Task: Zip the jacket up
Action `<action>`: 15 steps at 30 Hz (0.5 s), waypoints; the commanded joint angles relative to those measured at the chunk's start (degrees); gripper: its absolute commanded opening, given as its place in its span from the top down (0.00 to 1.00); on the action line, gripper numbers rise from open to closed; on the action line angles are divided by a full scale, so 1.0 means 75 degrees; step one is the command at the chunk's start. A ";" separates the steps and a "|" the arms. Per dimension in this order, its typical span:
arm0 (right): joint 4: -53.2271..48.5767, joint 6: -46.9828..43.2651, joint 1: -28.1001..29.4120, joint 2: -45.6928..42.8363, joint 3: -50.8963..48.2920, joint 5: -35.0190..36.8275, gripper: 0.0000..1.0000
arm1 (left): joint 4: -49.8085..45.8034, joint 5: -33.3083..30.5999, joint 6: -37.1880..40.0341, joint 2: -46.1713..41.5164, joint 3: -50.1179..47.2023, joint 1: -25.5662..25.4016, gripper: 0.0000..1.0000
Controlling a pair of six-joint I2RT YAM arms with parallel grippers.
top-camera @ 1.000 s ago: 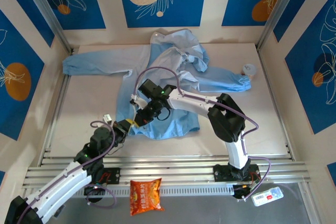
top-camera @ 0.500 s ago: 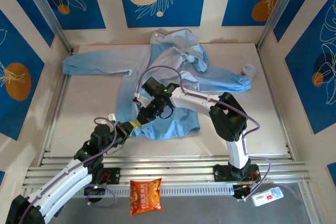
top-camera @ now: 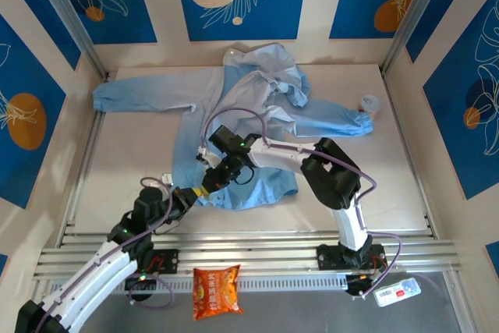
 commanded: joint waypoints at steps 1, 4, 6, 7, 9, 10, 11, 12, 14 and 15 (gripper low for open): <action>0.0676 0.0250 -0.0237 -0.0822 -0.0736 0.0797 0.79 | -0.0239 0.0067 0.0645 -0.0128 -0.0199 0.0016 1.00; 0.1217 0.0637 -0.0320 -0.1528 -0.1345 0.0855 0.62 | 0.0187 -0.0039 0.1038 0.0045 -0.0217 0.0016 1.00; 0.1286 0.0950 -0.0442 -0.1794 -0.1515 0.0845 0.56 | 0.0264 -0.0080 0.1206 0.0191 -0.0232 0.0002 1.00; 0.1182 0.1110 -0.0537 -0.1833 -0.1511 0.0810 0.55 | 0.0261 -0.0086 0.1276 0.0297 -0.0224 0.0001 1.00; 0.0720 0.1400 -0.0721 -0.1707 -0.1322 0.0900 0.54 | 0.0284 -0.0050 0.1376 0.0484 -0.0225 -0.0001 1.00; 0.0471 0.1476 -0.0806 -0.1526 -0.1162 0.0871 0.54 | 0.0321 -0.0048 0.1417 0.0566 -0.0229 -0.0006 1.00; 0.0327 0.1521 -0.0874 -0.1372 -0.1047 0.0817 0.54 | 0.0368 -0.0037 0.1465 0.0617 -0.0234 -0.0011 1.00; 0.0246 0.1571 -0.0926 -0.1152 -0.0925 0.0788 0.54 | 0.0420 -0.0079 0.1491 0.0675 -0.0230 -0.0008 1.00; 0.0238 0.1736 -0.1019 -0.0763 -0.0723 0.0642 0.53 | 0.0588 -0.0159 0.1513 0.0744 -0.0246 -0.0002 1.00; 0.0328 0.1824 -0.1068 -0.0583 -0.0633 0.0471 0.52 | 0.0682 -0.0208 0.1516 0.0775 -0.0245 -0.0009 1.00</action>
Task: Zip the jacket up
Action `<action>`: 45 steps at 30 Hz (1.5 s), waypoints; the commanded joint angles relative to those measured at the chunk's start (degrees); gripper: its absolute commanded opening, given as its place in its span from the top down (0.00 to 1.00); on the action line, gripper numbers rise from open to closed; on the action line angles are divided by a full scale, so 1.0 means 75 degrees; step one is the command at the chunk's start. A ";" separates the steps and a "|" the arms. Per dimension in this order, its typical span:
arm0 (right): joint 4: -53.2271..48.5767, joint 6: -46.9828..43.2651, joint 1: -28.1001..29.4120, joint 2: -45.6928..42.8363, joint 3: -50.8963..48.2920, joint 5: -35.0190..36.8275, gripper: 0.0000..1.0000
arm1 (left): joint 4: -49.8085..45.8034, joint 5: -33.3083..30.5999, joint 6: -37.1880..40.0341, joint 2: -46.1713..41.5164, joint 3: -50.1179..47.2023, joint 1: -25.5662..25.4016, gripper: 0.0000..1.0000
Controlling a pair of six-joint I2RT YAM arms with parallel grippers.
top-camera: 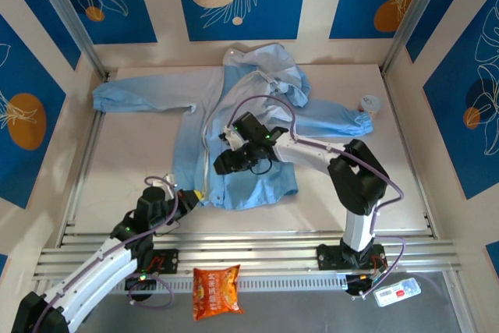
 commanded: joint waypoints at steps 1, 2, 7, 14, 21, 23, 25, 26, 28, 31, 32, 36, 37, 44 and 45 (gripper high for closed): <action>-0.0182 0.0521 -0.0106 0.0622 0.0289 -0.0395 0.51 | 0.0368 -0.0190 0.0285 0.0081 -0.0139 -0.0005 1.00; -0.0078 0.0574 -0.0128 0.0719 0.0366 -0.0489 0.49 | 0.0439 -0.0225 0.0275 0.0105 -0.0141 -0.0006 1.00; 0.0361 0.0686 -0.0211 0.1014 0.0677 -0.0872 0.39 | 0.0855 -0.0548 0.0272 0.0349 -0.0121 -0.0009 1.00; 0.0571 0.0805 -0.0283 0.1390 0.0846 -0.1237 0.33 | 0.1831 -0.0700 0.0443 0.1543 -0.0008 -0.0011 1.00; -0.0077 0.0722 -0.0213 0.1919 0.1358 -0.0948 0.36 | 0.2513 -0.0689 0.0666 0.2526 0.0220 -0.0011 1.00; -0.0022 0.0744 -0.0201 0.1971 0.1380 -0.0974 0.36 | 0.2445 -0.0613 0.0753 0.2578 0.0283 -0.0010 1.00; 0.0009 0.0771 -0.0181 0.2026 0.1460 -0.1053 0.36 | 0.2431 -0.0551 0.0759 0.2552 0.0261 -0.0017 1.00; -0.0002 0.0768 -0.0167 0.2040 0.1499 -0.1074 0.36 | 0.2422 -0.0548 0.0751 0.2504 0.0241 -0.0016 1.00; -0.0003 0.0748 -0.0091 0.2000 0.1549 -0.1090 0.35 | 0.2322 -0.0559 0.0734 0.2380 0.0222 -0.0044 1.00; -0.0050 0.0721 0.0019 0.1990 0.1613 -0.1074 0.35 | 0.2203 -0.0645 0.0725 0.2175 0.0198 -0.0079 1.00; -0.0050 0.0729 0.0043 0.1996 0.1610 -0.1069 0.35 | 0.2197 -0.0673 0.0710 0.2112 0.0167 -0.0080 1.00; -0.0043 0.0803 0.0149 0.2054 0.1615 -0.1034 0.35 | 0.2101 -0.0743 0.0688 0.1908 0.0134 -0.0091 1.00; -0.0069 0.0815 0.0162 0.2087 0.1643 -0.1040 0.36 | 0.2093 -0.0739 0.0694 0.1878 0.0118 -0.0097 1.00; -0.0135 0.0773 0.0064 0.1969 0.1633 -0.0610 0.96 | 0.1899 -0.0769 0.0630 0.1547 0.0077 -0.0173 1.00; -0.0102 0.0730 0.0025 0.1919 0.1592 -0.0532 1.00 | 0.1821 -0.0794 0.0594 0.1459 0.0063 -0.0194 1.00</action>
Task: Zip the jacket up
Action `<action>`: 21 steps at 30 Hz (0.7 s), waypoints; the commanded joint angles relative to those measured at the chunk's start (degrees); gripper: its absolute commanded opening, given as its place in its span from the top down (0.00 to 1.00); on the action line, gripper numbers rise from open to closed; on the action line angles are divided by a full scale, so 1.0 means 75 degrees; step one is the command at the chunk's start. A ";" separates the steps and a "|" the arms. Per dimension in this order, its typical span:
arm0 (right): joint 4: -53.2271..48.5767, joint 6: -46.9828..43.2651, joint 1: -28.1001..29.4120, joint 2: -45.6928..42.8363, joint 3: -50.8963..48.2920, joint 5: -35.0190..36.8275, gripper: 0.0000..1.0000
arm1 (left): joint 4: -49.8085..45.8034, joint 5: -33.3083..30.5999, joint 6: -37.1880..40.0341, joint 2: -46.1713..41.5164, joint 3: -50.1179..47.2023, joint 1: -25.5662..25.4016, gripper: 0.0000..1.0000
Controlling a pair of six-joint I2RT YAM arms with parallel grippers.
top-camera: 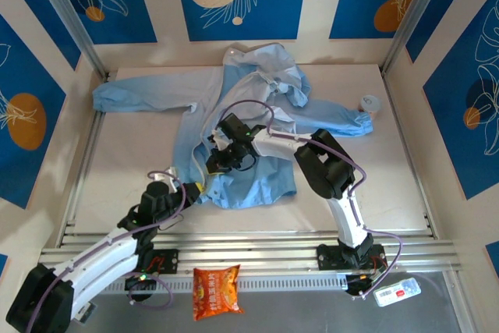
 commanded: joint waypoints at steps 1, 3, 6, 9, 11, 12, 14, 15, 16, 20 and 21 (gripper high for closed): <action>-0.0106 -0.0106 -0.0098 -0.0105 0.0053 0.0238 1.00 | -0.0222 -0.0189 -0.0030 -0.0296 -0.0037 -0.0129 1.00; -0.0003 -0.0113 -0.0155 -0.0193 -0.0049 0.0358 1.00 | -0.0284 -0.0228 -0.0135 -0.0421 -0.0048 -0.0183 1.00; 0.0273 -0.0045 -0.0169 -0.0378 -0.0299 0.0663 1.00 | -0.0427 -0.0327 -0.0345 -0.0518 -0.0053 -0.0345 1.00; 0.0682 0.0143 -0.0133 -0.0557 -0.0644 0.0974 1.00 | -0.0424 -0.0537 -0.0535 -0.0608 -0.0109 -0.0604 1.00; 0.1037 0.0323 -0.0122 -0.0644 -0.0905 0.1099 1.00 | -0.0450 -0.0634 -0.0617 -0.0621 -0.0143 -0.0744 1.00; 0.1193 0.0414 -0.0115 -0.0687 -0.0999 0.1159 1.00 | -0.0476 -0.0658 -0.0659 -0.0618 -0.0159 -0.0800 1.00; 0.1405 0.0542 -0.0101 -0.0745 -0.1163 0.1270 1.00 | -0.0465 -0.0665 -0.0784 -0.0626 -0.0192 -0.0859 1.00; 0.1469 0.0575 -0.0096 -0.0760 -0.1214 0.1340 1.00 | -0.0427 -0.0665 -0.0861 -0.0638 -0.0218 -0.0887 1.00; 0.1488 0.0600 -0.0086 -0.0787 -0.1245 0.1409 1.00 | -0.0391 -0.0649 -0.0913 -0.0639 -0.0241 -0.0916 1.00; 0.1730 0.0714 -0.0121 -0.0863 -0.1406 0.1290 1.00 | -0.0493 -0.0526 -0.0955 -0.0658 -0.0243 -0.0961 1.00; 0.1797 0.0679 -0.0146 -0.0871 -0.1420 0.1114 1.00 | -0.0511 -0.0533 -0.0951 -0.0683 -0.0242 -0.0964 1.00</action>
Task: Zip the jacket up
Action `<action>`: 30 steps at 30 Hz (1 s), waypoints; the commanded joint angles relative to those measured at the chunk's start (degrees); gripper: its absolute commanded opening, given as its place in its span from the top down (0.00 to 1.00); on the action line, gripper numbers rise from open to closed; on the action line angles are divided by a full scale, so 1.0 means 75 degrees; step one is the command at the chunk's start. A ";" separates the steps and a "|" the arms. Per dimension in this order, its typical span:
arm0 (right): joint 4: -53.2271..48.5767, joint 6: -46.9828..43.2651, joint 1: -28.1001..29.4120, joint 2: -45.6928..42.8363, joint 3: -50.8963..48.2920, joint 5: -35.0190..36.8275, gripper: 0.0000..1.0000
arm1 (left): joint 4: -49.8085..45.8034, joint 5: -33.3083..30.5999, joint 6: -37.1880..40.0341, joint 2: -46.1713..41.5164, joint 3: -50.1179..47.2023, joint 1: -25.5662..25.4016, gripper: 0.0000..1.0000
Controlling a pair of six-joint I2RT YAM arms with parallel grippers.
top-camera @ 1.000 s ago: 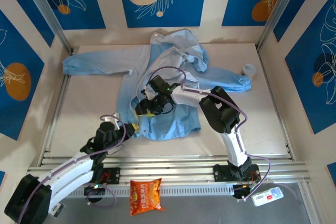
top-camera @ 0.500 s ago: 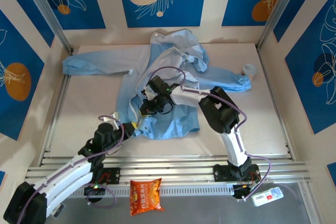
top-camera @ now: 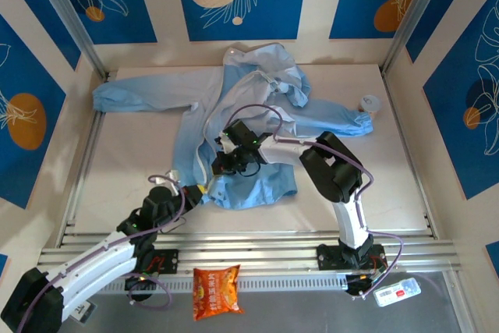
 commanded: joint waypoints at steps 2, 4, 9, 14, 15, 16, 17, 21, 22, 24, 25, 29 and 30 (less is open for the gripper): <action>0.0512 -0.0074 -0.0228 -0.0400 -0.0213 0.0062 0.90 | -0.0210 0.0089 -0.0126 -0.0178 -0.0146 -0.0110 1.00; 0.0699 -0.0317 -0.0339 -0.0719 -0.0560 -0.0146 0.64 | -0.0138 0.0058 -0.0129 -0.0227 -0.0147 -0.0106 1.00; 0.0758 -0.1299 -0.0941 -0.1634 -0.1244 -0.1150 0.46 | -0.0050 0.0230 -0.0008 -0.0298 -0.0124 -0.0104 1.00; -0.0340 -0.2925 -0.1155 -0.2149 -0.0954 -0.1638 0.46 | -0.0183 0.0351 0.0112 -0.0442 -0.0143 -0.0108 1.00; -0.0476 -0.3174 -0.1119 -0.2156 -0.0832 -0.1962 0.47 | -0.0224 0.0351 0.0123 -0.0482 -0.0160 -0.0108 1.00; -0.0587 -0.3360 -0.1075 -0.2125 -0.0694 -0.2260 0.48 | -0.0243 0.0363 0.0121 -0.0515 -0.0199 -0.0109 1.00; -0.0735 -0.3596 -0.0976 -0.2046 -0.0488 -0.2621 0.48 | -0.0291 0.0370 0.0112 -0.0562 -0.0215 -0.0108 1.00; -0.1390 -0.4233 -0.0483 -0.1344 0.0305 -0.3770 0.49 | -0.0413 0.0421 0.0165 -0.0661 -0.0202 -0.0101 1.00; -0.1369 -0.4233 -0.0409 -0.1162 0.0382 -0.3992 0.50 | -0.0434 0.0431 0.0160 -0.0662 -0.0206 -0.0111 1.00; -0.1232 -0.4105 -0.0296 -0.0732 0.0476 -0.4428 0.52 | -0.0425 0.0453 0.0157 -0.0655 -0.0201 -0.0104 1.00; -0.1206 -0.4080 -0.0261 -0.0588 0.0520 -0.4560 0.53 | -0.0414 0.0487 0.0151 -0.0650 -0.0206 -0.0101 1.00; -0.1241 -0.4081 -0.0094 -0.0178 0.0647 -0.4745 0.53 | -0.0403 0.0606 0.0112 -0.0662 -0.0200 -0.0106 1.00; -0.1193 -0.4042 -0.0092 -0.0131 0.0632 -0.4754 0.53 | -0.0396 0.0631 0.0102 -0.0677 -0.0205 -0.0101 1.00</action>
